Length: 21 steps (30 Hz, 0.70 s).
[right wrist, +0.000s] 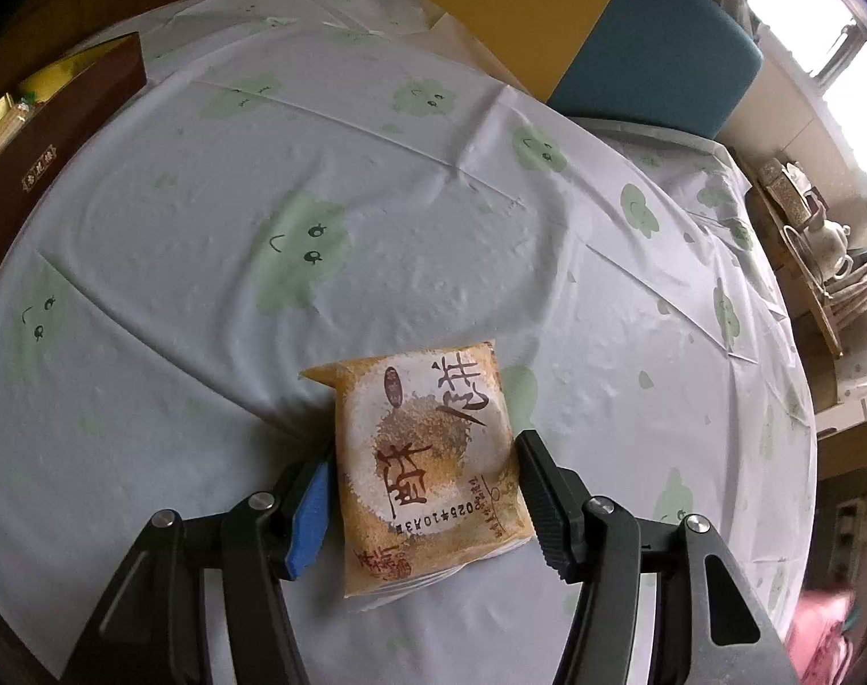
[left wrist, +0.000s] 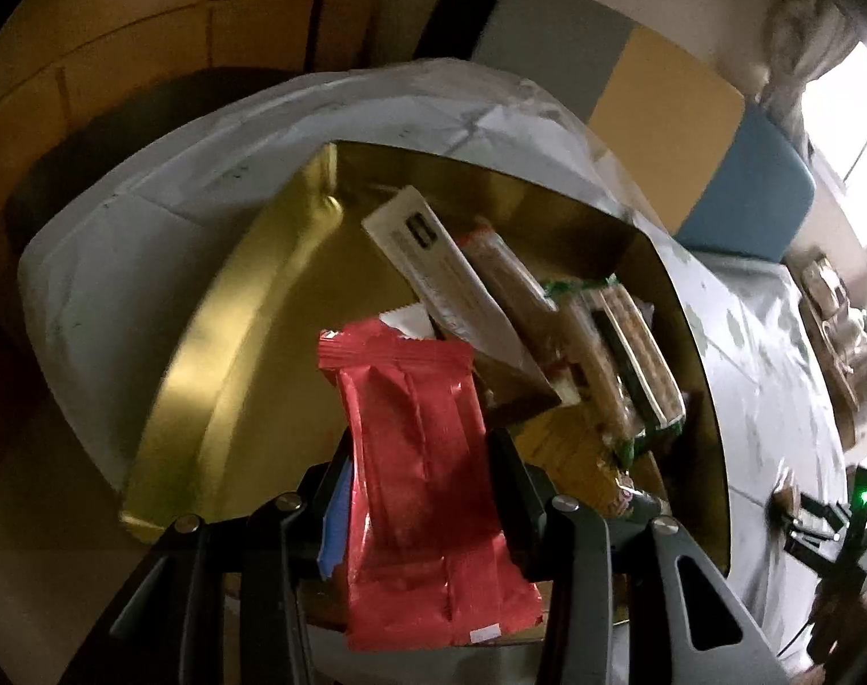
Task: Organize snacks
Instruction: 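Carry the red candy bar into the gold tray and open the left tool, then lift the pastry packet with the right tool toward the gold tray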
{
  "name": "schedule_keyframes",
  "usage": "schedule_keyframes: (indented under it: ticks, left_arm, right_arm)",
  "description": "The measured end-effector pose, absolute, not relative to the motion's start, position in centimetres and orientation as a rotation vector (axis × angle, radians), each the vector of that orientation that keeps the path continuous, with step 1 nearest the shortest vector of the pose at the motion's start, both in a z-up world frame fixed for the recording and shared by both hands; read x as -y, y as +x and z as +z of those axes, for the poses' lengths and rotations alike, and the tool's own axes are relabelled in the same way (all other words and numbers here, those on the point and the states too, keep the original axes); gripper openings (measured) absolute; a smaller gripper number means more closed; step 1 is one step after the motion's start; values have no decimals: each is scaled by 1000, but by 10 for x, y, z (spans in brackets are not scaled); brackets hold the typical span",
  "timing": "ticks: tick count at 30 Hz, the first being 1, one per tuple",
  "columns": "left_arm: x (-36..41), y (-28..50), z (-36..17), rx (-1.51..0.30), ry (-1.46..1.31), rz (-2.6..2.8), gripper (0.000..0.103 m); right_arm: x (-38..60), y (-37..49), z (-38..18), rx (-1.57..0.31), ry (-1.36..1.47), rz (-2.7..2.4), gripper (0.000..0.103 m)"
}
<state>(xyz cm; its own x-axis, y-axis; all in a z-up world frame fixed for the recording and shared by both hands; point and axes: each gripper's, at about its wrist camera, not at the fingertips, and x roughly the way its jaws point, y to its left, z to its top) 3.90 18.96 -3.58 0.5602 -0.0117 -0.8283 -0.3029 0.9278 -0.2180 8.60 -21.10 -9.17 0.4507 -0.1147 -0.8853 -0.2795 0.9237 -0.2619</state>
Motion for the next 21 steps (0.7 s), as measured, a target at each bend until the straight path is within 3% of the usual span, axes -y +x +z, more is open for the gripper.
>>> schedule_keyframes:
  ticks: [21]
  left_arm:
    - [-150,41,-39,-951,-24,240,44]
  right_arm:
    - [209,82,-90,-1096,-430,97,59]
